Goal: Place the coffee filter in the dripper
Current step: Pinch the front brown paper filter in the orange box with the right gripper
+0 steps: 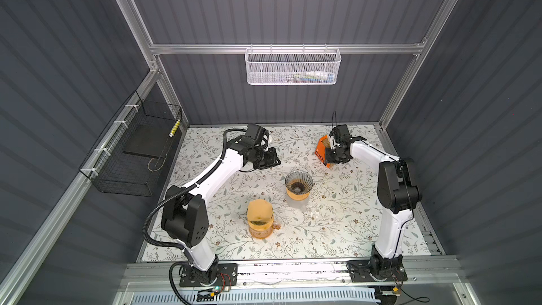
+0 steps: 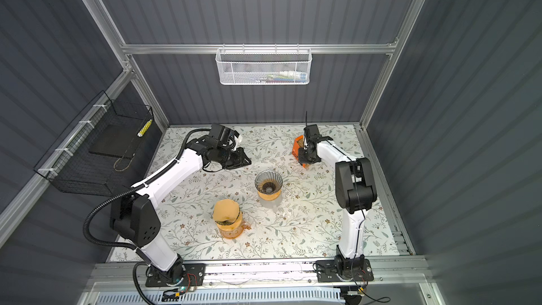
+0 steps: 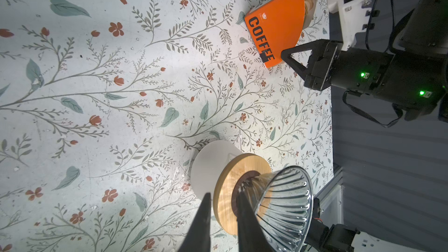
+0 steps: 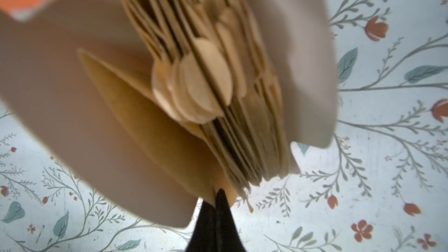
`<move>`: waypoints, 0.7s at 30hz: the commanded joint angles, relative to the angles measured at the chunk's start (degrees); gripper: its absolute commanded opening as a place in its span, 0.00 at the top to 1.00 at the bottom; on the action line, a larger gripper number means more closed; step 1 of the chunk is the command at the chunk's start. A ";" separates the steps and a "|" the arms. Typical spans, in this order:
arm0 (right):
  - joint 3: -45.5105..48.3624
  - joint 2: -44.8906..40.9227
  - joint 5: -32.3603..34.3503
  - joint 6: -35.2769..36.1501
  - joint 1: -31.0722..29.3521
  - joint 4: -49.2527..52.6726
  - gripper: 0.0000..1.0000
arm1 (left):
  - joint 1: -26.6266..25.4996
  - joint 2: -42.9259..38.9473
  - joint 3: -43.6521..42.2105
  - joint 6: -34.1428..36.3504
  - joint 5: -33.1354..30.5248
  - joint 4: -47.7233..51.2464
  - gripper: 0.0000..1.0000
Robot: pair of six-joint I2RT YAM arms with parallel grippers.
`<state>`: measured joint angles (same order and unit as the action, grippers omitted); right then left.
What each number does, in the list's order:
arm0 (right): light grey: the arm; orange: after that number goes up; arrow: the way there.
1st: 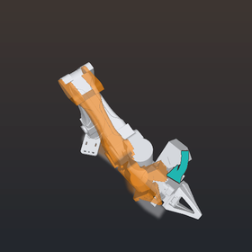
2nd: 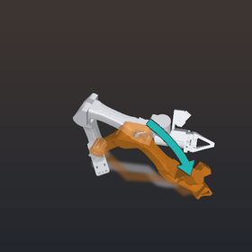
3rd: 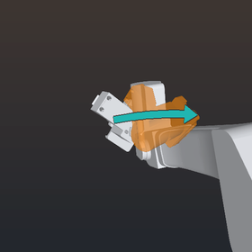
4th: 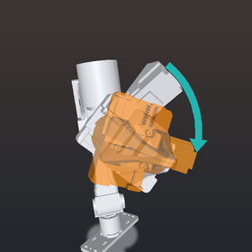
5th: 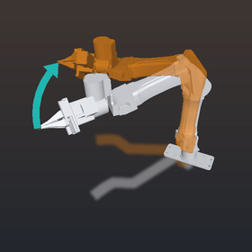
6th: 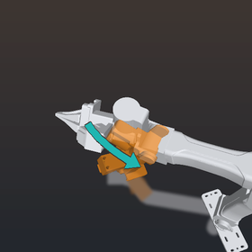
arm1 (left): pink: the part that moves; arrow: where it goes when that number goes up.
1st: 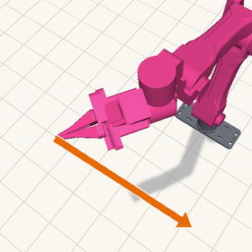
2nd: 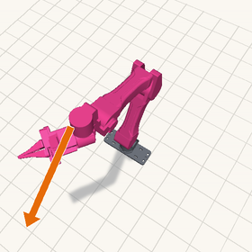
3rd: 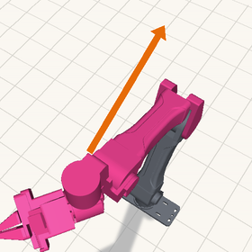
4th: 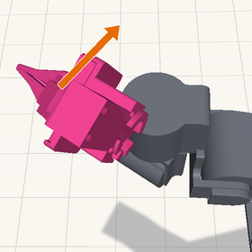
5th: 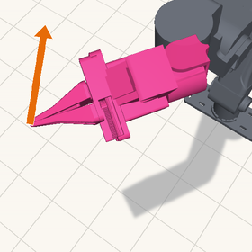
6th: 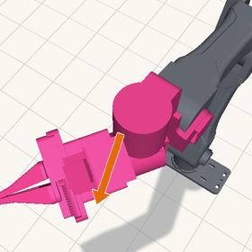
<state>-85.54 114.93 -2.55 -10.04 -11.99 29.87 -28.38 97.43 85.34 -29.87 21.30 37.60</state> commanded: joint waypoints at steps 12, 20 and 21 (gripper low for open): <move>0.35 -3.35 1.76 -0.64 0.30 1.92 1.00 | 0.26 -0.57 -1.57 -0.06 1.90 -0.76 0.79; 1.51 -5.29 1.66 -1.21 0.28 2.51 1.00 | 0.25 -1.54 -2.39 -0.18 2.08 -1.30 0.79; 1.73 -5.51 1.67 -1.29 0.22 2.63 1.00 | 0.24 -1.63 -2.45 -0.19 2.08 -1.27 0.79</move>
<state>-84.84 110.80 -1.48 -10.48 -11.99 31.16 -28.40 97.41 83.70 -29.87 22.17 36.69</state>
